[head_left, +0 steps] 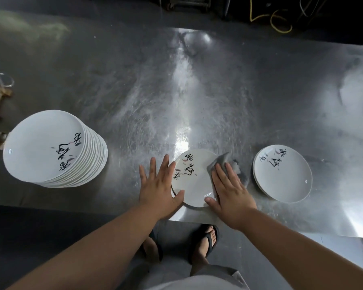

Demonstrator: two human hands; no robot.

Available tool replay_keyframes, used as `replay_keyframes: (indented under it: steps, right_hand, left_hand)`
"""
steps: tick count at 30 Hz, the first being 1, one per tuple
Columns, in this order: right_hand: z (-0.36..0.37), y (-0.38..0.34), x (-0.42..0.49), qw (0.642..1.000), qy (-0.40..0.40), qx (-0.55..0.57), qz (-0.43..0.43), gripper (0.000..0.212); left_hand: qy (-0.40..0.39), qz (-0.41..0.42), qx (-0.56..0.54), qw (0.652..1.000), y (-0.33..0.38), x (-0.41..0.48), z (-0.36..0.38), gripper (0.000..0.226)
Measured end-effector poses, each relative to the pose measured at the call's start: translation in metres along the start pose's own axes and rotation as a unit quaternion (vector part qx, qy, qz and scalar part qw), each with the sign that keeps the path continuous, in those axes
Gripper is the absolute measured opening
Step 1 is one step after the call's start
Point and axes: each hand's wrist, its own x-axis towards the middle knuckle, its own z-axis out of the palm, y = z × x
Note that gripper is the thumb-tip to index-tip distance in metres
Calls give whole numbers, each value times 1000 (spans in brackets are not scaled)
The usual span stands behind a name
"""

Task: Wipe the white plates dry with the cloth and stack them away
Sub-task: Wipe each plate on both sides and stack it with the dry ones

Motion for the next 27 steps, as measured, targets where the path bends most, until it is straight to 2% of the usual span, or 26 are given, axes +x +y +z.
replay_keyframes:
  steps: [3, 5, 7, 11, 16, 19, 24, 27]
  right_hand:
    - [-25, 12, 35, 990, -5, -87, -107, 95]
    - [-39, 11, 60, 976, -15, -142, -165, 96]
    - [-49, 6, 77, 969, -18, -166, -184, 98]
    - [-43, 0, 80, 979, -12, -142, -145, 95]
    - [-9, -15, 15, 997, -21, -43, -57, 97]
    - [-8, -16, 11, 996, -46, -52, -59, 104]
    - [-46, -19, 80, 993, -25, -78, -79, 99]
    - [-37, -19, 76, 995, -24, -65, -74, 98]
  left_hand:
    - [-7, 78, 39, 996, 10, 3, -22, 114]
    - [-29, 116, 59, 991, 8, 12, -34, 103]
    - [-40, 125, 62, 989, -2, 22, -37, 87]
    - [-36, 134, 79, 987, -17, 23, -24, 80]
    - [-9, 111, 59, 992, -10, 21, -17, 81]
    - [-8, 102, 61, 993, -8, 20, -21, 83]
    - [-15, 89, 87, 992, 2, 19, -20, 82]
    - [-21, 73, 76, 994, 4, 18, -18, 78]
